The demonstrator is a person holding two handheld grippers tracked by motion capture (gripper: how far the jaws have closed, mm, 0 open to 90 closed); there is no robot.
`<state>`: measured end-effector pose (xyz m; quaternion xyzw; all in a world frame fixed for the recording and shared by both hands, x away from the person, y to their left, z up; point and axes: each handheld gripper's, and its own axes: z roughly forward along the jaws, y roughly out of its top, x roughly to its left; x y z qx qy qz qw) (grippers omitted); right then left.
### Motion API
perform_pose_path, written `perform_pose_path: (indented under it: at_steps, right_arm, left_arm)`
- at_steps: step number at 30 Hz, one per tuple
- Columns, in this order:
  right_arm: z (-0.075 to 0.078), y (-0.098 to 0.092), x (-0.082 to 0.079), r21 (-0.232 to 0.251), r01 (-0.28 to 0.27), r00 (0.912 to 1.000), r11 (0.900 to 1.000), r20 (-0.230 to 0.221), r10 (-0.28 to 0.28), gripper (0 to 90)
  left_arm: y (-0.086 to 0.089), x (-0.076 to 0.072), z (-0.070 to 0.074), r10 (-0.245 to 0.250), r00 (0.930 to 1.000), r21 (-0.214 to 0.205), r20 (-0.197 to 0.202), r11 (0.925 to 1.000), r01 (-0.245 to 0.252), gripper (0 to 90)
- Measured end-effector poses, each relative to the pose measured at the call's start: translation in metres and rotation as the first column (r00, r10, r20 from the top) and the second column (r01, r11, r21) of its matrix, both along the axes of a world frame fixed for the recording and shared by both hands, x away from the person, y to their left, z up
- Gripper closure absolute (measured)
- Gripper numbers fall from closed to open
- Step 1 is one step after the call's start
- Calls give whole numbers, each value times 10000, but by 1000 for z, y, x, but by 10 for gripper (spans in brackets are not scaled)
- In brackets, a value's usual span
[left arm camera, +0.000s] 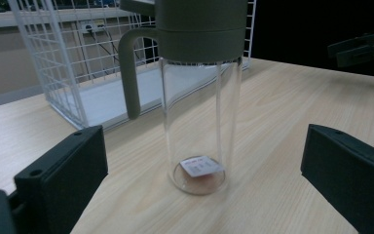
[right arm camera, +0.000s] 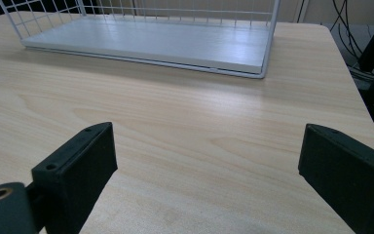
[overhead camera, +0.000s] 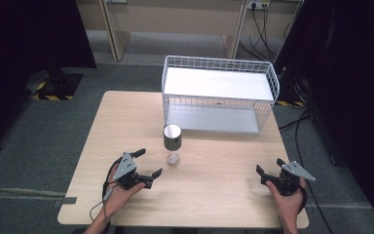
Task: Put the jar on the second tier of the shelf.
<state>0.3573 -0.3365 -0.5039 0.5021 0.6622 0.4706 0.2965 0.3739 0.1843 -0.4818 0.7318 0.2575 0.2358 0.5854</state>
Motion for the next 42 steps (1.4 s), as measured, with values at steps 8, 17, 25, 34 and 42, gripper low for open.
perform_pose_path:
  at_steps: [8, 17, 25, 34, 42]
  right_arm:
    - [0, 0, 0, 10, 0, 10000, 10000, -13, 0, 71]
    - [0, 0, 0, 0, -11, 10000, 10000, -37, 11, 71]
    - [0, 0, 0, 8, -19, 10000, 10000, -48, 19, 71]
    - [0, 0, 0, 16, -4, 10000, 10000, -67, 4, 71]
    - [0, 0, 1, 4, -12, 10000, 10000, -54, 12, 71]
  left_arm:
    - [-17, 11, 0, -299, 9996, 91, -3, 9995, 299, 57]
    - [-31, 23, -1, -384, 9992, 151, -61, 9991, 385, 69]
    - [-41, 35, -4, -465, 9986, 167, -243, 9988, 469, 116]
    - [-49, 48, -6, -321, 9988, 42, -379, 9995, 323, 175]
    - [-54, 55, -12, -167, 9988, -110, -452, 9998, 162, 247]
